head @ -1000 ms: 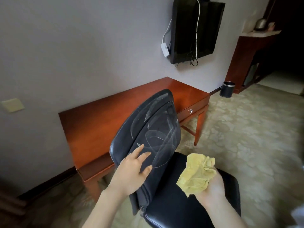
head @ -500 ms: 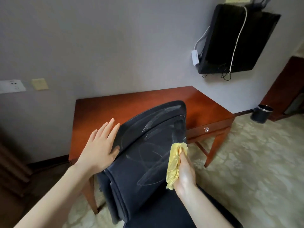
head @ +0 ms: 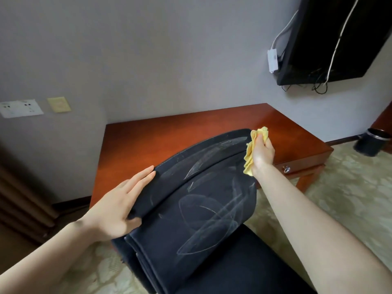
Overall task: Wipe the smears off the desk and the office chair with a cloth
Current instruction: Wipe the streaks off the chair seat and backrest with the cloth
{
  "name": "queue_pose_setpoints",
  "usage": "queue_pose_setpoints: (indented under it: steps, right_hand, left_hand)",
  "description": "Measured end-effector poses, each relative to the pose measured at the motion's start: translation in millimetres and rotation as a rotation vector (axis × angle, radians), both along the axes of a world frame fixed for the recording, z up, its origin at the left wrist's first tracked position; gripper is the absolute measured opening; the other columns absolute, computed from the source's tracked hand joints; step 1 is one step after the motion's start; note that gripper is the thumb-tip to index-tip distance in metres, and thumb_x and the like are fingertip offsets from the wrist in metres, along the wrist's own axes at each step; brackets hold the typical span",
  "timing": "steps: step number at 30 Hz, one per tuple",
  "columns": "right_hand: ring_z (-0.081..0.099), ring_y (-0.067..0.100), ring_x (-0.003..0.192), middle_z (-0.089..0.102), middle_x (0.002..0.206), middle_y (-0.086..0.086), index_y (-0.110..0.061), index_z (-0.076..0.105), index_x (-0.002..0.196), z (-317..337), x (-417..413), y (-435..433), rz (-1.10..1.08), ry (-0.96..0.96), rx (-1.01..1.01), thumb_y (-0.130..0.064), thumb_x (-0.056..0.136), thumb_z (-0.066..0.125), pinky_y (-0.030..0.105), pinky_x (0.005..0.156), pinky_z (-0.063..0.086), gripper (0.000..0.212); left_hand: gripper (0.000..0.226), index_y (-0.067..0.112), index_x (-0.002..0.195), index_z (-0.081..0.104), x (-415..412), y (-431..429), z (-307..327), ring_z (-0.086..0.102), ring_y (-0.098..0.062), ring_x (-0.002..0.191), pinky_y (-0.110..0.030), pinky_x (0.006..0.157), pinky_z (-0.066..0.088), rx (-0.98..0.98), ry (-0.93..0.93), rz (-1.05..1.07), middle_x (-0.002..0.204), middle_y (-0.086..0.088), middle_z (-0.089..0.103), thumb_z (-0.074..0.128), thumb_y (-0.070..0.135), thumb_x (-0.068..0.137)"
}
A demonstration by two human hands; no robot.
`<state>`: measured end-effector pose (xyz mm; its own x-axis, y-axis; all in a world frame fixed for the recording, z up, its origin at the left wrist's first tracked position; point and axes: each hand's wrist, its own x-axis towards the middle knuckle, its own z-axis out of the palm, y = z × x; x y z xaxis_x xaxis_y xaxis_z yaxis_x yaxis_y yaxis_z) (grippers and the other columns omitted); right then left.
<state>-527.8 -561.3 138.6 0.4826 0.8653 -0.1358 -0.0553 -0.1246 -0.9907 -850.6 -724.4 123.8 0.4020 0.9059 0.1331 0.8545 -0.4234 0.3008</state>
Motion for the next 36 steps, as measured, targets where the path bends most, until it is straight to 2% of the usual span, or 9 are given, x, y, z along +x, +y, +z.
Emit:
queue_pose_setpoints:
  steps: [5, 9, 11, 15, 20, 25, 28, 31, 36]
  right_hand:
    - [0.051, 0.027, 0.120, 0.048, 0.138, 0.006, -0.027, 0.033, 0.146, -19.4, -16.7, 27.0, 0.014, -0.078, -0.107, -0.042, 0.102, 0.029, 0.040, 0.103, 0.042, 0.047]
    - [0.038, 0.028, 0.132, 0.032, 0.151, 0.003, -0.033, 0.019, 0.150, -41.8, -63.7, 20.8, 0.004, -0.204, -0.011, -0.037, 0.103, 0.029, 0.042, 0.109, 0.033, 0.048]
    - [0.029, 0.025, 0.139, 0.025, 0.155, -0.001, -0.032, 0.020, 0.150, -51.7, -78.4, 9.1, 0.008, -0.312, 0.049, -0.033, 0.103, 0.031, 0.043, 0.114, 0.026, 0.048]
    - [0.017, 0.015, 0.144, 0.022, 0.156, -0.005, -0.025, 0.028, 0.148, -68.8, -106.4, -21.9, 0.048, -0.441, 0.192, -0.024, 0.101, 0.039, 0.032, 0.117, 0.012, 0.048]
    - [0.013, 0.011, 0.145, 0.025, 0.150, -0.014, -0.024, 0.036, 0.143, -76.7, -140.1, -64.0, 0.184, -0.576, 0.454, -0.019, 0.098, 0.047, 0.035, 0.119, 0.014, 0.046]
    - [0.020, 0.022, 0.144, 0.036, 0.148, -0.003, -0.019, 0.037, 0.142, -90.7, -142.2, -81.4, 0.500, -1.008, 0.891, -0.021, 0.096, 0.048, 0.044, 0.116, 0.021, 0.048]
    - [0.028, 0.024, 0.140, 0.040, 0.146, -0.002, -0.023, 0.038, 0.141, -86.3, -114.1, -57.1, 0.539, -1.369, 1.035, -0.015, 0.088, 0.056, 0.043, 0.116, 0.021, 0.057]
    - [0.031, 0.026, 0.138, 0.045, 0.144, 0.000, -0.023, 0.040, 0.141, -75.2, -82.0, -25.4, 0.515, -1.520, 0.970, -0.019, 0.088, 0.054, 0.042, 0.116, 0.017, 0.055]
    - [0.018, 0.020, 0.144, 0.034, 0.151, -0.001, -0.020, 0.038, 0.144, -62.4, -38.4, 18.3, 0.390, -1.363, 0.553, -0.030, 0.101, 0.036, 0.034, 0.119, 0.003, 0.044]
  left_hand:
    - [0.106, 0.029, 0.150, 0.002, 0.8, 11.5, 1.8, 0.017, -0.002, 0.138, -0.006, 0.104, 0.013, -0.015, 0.031, -0.044, 0.155, 0.024, -0.012, 0.062, 0.027, 0.063]
    - [0.105, 0.032, 0.149, 0.001, 2.0, 18.8, 1.9, 0.016, -0.004, 0.140, -0.015, 0.105, 0.024, -0.003, -0.011, -0.035, 0.153, 0.028, -0.015, 0.062, 0.027, 0.064]
    - [0.106, 0.031, 0.151, 0.003, 2.6, 19.8, 2.2, 0.019, -0.006, 0.139, -0.018, 0.103, 0.029, 0.011, -0.004, -0.017, 0.152, 0.030, -0.016, 0.062, 0.030, 0.062]
    - [0.107, 0.025, 0.152, 0.015, 2.9, 18.0, 0.6, 0.037, -0.012, 0.130, -0.024, 0.095, 0.041, 0.040, 0.003, 0.012, 0.156, 0.025, -0.005, 0.064, 0.031, 0.057]
    - [0.101, 0.018, 0.148, 0.031, 5.5, 15.2, 2.6, 0.052, -0.016, 0.115, -0.023, 0.083, 0.045, 0.109, 0.019, 0.028, 0.157, 0.012, 0.017, 0.062, 0.032, 0.053]
    - [0.099, 0.019, 0.150, 0.024, 5.9, 12.9, -2.8, 0.036, -0.016, 0.136, -0.029, 0.095, 0.042, 0.150, -0.045, 0.046, 0.159, 0.010, 0.014, 0.051, 0.039, 0.057]
    - [0.104, 0.017, 0.152, 0.017, 5.4, 12.4, -5.3, 0.029, -0.016, 0.139, -0.029, 0.098, 0.038, 0.144, -0.030, 0.071, 0.160, 0.007, 0.011, 0.053, 0.037, 0.057]
    - [0.105, 0.013, 0.151, 0.022, 6.0, 12.6, -4.5, 0.035, -0.020, 0.137, -0.032, 0.096, 0.043, 0.142, 0.012, 0.074, 0.158, 0.004, 0.018, 0.057, 0.035, 0.054]
    - [0.105, 0.011, 0.150, 0.027, 8.2, 12.3, -3.6, 0.042, -0.024, 0.133, -0.036, 0.094, 0.047, 0.133, 0.026, 0.091, 0.156, 0.001, 0.025, 0.061, 0.034, 0.053]
